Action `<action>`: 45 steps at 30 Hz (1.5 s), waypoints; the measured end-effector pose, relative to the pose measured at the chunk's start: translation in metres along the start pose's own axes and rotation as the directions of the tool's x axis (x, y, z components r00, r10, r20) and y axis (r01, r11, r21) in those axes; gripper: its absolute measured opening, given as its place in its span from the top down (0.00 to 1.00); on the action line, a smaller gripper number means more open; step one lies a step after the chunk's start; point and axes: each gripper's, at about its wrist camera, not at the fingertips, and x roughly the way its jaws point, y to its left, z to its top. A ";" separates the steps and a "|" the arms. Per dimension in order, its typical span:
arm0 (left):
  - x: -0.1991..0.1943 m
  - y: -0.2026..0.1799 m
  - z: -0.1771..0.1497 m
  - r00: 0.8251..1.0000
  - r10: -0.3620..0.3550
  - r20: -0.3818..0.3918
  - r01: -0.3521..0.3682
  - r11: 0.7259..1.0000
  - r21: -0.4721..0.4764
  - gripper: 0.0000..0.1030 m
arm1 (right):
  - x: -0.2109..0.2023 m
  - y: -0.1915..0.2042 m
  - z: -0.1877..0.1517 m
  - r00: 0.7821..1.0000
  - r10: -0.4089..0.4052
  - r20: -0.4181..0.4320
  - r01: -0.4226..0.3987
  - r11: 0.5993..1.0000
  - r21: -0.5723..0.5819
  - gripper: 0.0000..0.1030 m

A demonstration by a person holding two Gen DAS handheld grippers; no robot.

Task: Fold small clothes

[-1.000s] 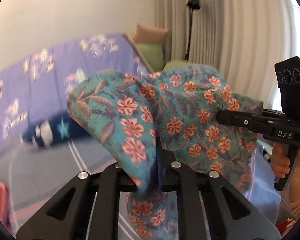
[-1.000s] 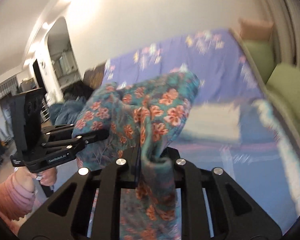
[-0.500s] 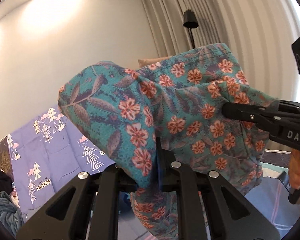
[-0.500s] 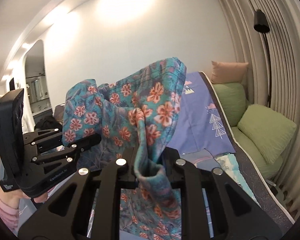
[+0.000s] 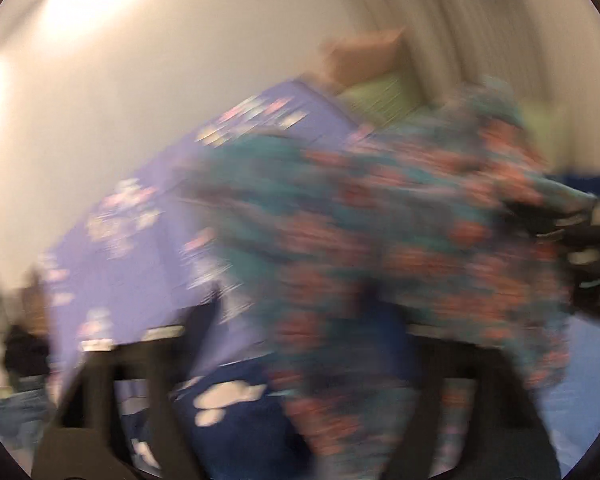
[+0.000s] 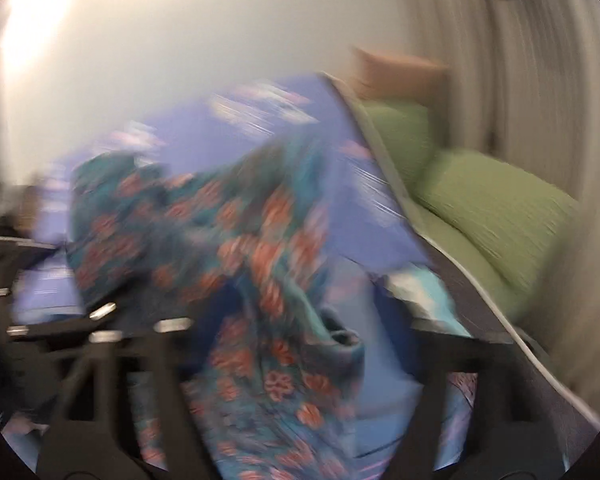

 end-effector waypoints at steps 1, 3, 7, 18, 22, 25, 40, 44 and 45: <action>0.017 -0.004 -0.010 0.999 0.035 -0.037 -0.033 0.999 0.031 0.06 | 0.015 -0.006 -0.015 0.999 -0.003 -0.046 0.005 1.000 0.027 0.29; 0.049 -0.006 -0.043 0.990 0.009 -0.137 -0.001 0.998 0.058 0.06 | 0.027 -0.016 -0.043 0.995 0.043 -0.091 -0.037 0.997 0.060 0.29; 0.039 0.013 -0.094 0.982 -0.108 -0.157 0.102 0.994 -0.045 0.06 | 0.005 -0.025 -0.099 0.991 0.074 -0.111 -0.072 0.997 0.022 0.29; -0.128 0.036 -0.197 0.931 -0.360 -0.061 0.333 0.905 -0.265 0.01 | -0.162 -0.015 -0.174 0.988 0.107 -0.111 -0.115 0.991 -0.074 0.26; -0.188 0.036 -0.211 0.937 -0.348 -0.039 0.329 0.913 -0.243 0.01 | -0.221 -0.004 -0.184 0.995 0.059 -0.082 -0.067 0.993 -0.100 0.19; -0.224 0.041 -0.217 0.944 -0.330 -0.010 0.317 0.914 -0.255 0.01 | -0.263 0.003 -0.190 0.998 0.033 -0.055 -0.039 0.993 -0.110 0.16; -0.350 0.057 -0.271 0.949 -0.308 0.072 0.313 0.886 -0.341 0.01 | -0.370 0.016 -0.231 1.000 0.020 0.005 -0.020 0.993 -0.112 0.10; -0.361 0.057 -0.281 0.949 -0.309 0.069 0.313 0.883 -0.350 0.01 | -0.382 0.019 -0.239 0.999 0.045 0.004 -0.044 0.993 -0.111 0.10; -0.363 0.058 -0.284 0.951 -0.302 0.069 0.306 0.884 -0.353 0.01 | -0.385 0.020 -0.242 0.999 0.045 0.007 -0.044 0.992 -0.115 0.10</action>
